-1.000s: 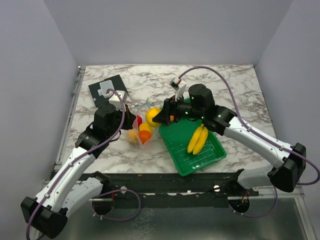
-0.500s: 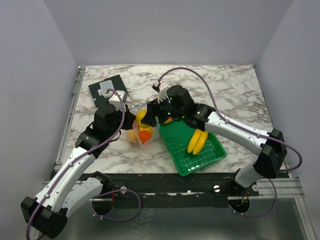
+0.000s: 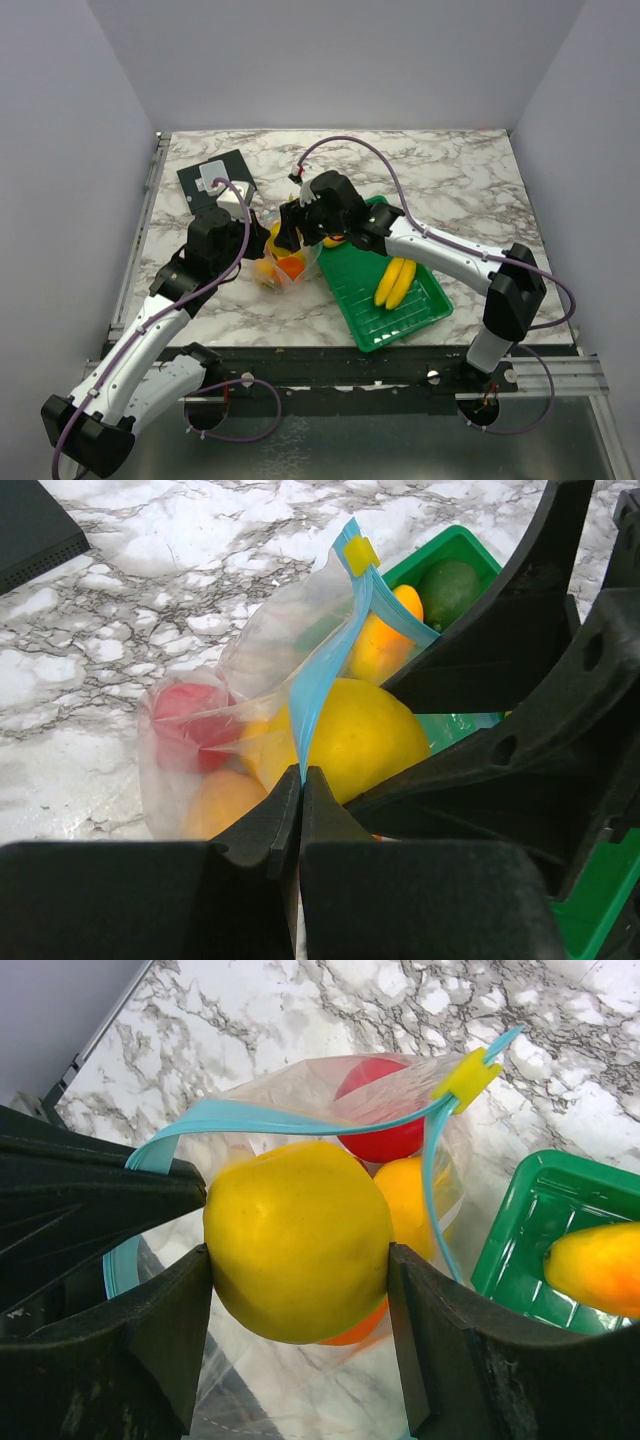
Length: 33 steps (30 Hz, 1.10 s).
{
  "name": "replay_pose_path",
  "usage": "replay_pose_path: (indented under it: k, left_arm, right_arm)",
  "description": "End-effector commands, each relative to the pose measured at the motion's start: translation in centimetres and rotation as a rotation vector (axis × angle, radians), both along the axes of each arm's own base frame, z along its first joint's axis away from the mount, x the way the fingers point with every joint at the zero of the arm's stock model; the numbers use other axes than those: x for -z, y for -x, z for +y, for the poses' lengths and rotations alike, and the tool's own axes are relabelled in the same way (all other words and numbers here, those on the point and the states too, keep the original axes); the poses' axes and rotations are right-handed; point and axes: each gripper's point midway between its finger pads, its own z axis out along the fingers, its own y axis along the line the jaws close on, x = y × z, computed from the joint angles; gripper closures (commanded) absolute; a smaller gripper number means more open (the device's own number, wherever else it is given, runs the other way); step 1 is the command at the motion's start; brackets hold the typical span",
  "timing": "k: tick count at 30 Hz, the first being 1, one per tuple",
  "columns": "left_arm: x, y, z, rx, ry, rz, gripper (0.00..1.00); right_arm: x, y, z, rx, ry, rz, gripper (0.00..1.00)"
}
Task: Place the food in the zip-top bag and seal the zipper
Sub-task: Place the fake fruit in the zipper food storage bag.
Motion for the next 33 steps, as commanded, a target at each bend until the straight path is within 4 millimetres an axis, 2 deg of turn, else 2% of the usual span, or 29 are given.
replay_pose_path:
  k: [1,9,15,16,18,27,33]
  left_arm:
    - [-0.1,0.2,0.1,0.005,0.000,-0.014,1.00]
    - [-0.2,0.2,0.1,0.006,0.001,-0.017,1.00]
    - [-0.2,0.2,0.1,0.006,0.002,-0.017,1.00]
    - [-0.2,0.2,0.1,0.006,0.000,-0.017,1.00]
    - [-0.2,0.2,0.0,0.007,0.000,-0.016,1.00]
    - [0.0,0.1,0.0,0.006,-0.003,-0.012,1.00]
    - [0.0,0.1,0.0,0.009,-0.003,-0.009,1.00]
  right_arm:
    - [-0.6,-0.1,1.3,0.004,-0.015,-0.003,0.52]
    - [-1.1,0.2,1.5,0.000,-0.039,0.002,0.27]
    - [-1.9,0.9,1.4,-0.018,-0.075,0.001,0.19]
    - [-2.1,0.9,1.4,-0.020,-0.080,-0.001,0.15]
    - [-2.6,1.2,1.3,-0.025,-0.091,-0.001,0.01]
    - [-5.1,1.6,-0.1,-0.004,-0.128,-0.044,0.00]
    - [-7.2,1.2,-2.4,0.078,-0.126,-0.099,0.00]
